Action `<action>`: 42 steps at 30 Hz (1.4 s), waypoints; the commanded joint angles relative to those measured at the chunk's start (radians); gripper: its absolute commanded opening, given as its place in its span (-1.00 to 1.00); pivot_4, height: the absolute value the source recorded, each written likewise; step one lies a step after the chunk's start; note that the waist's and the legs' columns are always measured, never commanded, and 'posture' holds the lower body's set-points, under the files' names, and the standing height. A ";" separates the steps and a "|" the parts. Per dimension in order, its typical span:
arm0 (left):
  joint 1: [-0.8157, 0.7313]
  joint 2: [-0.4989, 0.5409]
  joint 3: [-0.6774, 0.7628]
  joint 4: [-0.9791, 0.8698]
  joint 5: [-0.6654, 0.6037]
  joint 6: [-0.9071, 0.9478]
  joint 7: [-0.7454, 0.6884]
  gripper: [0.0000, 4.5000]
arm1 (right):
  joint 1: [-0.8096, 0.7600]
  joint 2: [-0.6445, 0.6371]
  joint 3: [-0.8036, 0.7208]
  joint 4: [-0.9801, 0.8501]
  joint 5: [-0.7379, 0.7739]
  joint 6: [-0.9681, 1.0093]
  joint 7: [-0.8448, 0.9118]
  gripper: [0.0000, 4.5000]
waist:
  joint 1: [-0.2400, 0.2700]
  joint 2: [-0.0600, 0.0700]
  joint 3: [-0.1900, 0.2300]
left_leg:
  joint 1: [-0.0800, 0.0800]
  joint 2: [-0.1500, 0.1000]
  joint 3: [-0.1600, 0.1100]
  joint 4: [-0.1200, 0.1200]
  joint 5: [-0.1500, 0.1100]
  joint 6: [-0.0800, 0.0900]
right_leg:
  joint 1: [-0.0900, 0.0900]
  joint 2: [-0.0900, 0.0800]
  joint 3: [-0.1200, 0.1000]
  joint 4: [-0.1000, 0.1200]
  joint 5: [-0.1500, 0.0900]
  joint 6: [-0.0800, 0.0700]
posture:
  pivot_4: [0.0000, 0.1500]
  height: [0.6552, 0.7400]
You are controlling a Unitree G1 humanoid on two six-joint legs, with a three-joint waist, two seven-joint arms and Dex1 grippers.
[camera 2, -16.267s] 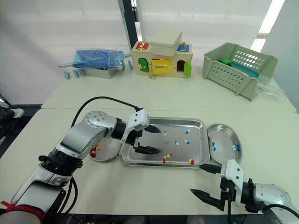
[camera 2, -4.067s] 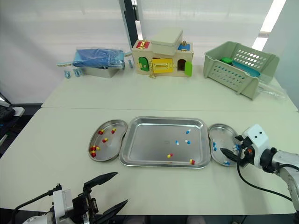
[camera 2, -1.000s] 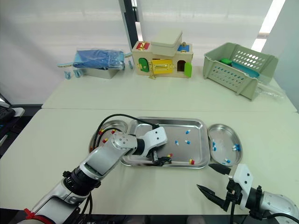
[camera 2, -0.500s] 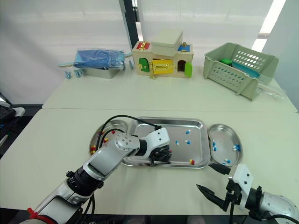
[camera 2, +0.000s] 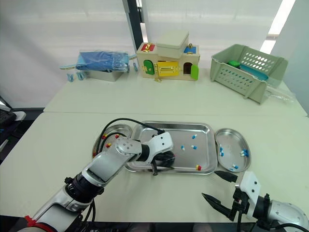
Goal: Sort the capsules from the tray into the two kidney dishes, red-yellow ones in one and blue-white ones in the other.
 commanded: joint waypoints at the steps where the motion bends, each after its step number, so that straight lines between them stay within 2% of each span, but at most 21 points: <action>1: 0.009 0.055 0.118 -0.079 -0.037 0.077 0.002 -0.99 | 0.011 -0.003 0.010 -0.024 -0.006 -0.042 0.026 1.00 | 0.000 0.000 0.000 | 0.000 0.000 0.000 0.000 0.000 0.000 | 0.000 0.000 0.000 0.000 0.000 0.000 | 1.00 1.00; 8: 0.090 0.192 0.328 -0.163 -0.081 0.222 0.049 -0.99 | 0.006 -0.002 0.039 0.033 -0.029 -0.115 0.077 1.00 | 0.000 0.000 0.000 | 0.000 0.000 0.000 0.000 0.000 0.000 | 0.000 0.000 0.000 0.000 0.000 0.000 | 1.00 1.00; 13: 0.149 0.242 0.421 -0.150 -0.084 0.244 0.101 -0.99 | -0.017 -0.010 0.058 0.075 -0.044 -0.144 0.104 1.00 | 0.001 0.000 0.000 | 0.000 0.000 0.000 0.000 0.000 0.000 | 0.000 0.000 0.000 0.000 0.000 0.000 | 1.00 1.00; 18: 0.198 0.252 0.501 -0.134 -0.086 0.264 0.165 -0.99 | -0.063 -0.016 0.070 0.087 -0.034 -0.129 0.106 1.00 | 0.000 0.000 0.000 | 0.000 0.000 0.000 0.000 0.000 0.000 | 0.000 0.000 0.000 0.000 0.000 0.000 | 1.00 1.00; 26: 0.237 0.249 0.519 -0.154 -0.105 0.263 0.213 -0.99 | -0.090 -0.031 0.073 0.098 -0.028 -0.117 0.116 1.00 | 0.002 0.000 0.000 | 0.000 0.000 0.000 0.000 0.000 0.000 | 0.000 0.000 0.000 0.000 0.000 0.000 | 1.00 1.00; 30: 0.241 0.255 0.525 -0.157 -0.113 0.255 0.223 -0.52 | -0.092 -0.037 0.069 0.095 -0.021 -0.108 0.116 1.00 | 0.001 0.000 0.000 | 0.000 0.000 0.000 0.000 0.000 0.000 | 0.000 0.000 0.000 0.000 0.000 0.000 | 1.00 1.00; 40: 0.237 0.269 0.516 -0.163 -0.141 0.251 0.226 0.95 | -0.084 -0.043 0.065 0.090 -0.015 -0.100 0.113 1.00 | 0.001 0.000 0.000 | 0.000 0.000 0.000 0.000 0.000 0.000 | 0.000 0.000 0.000 0.000 0.000 0.000 | 1.00 1.00; 42: 0.238 0.278 0.522 -0.164 -0.153 0.247 0.217 0.99 | -0.080 -0.045 0.061 0.086 -0.011 -0.098 0.113 1.00 | 0.001 0.000 0.000 | 0.000 0.000 0.000 0.000 0.000 0.000 | 0.000 0.000 0.000 0.000 0.000 0.000 | 1.00 1.00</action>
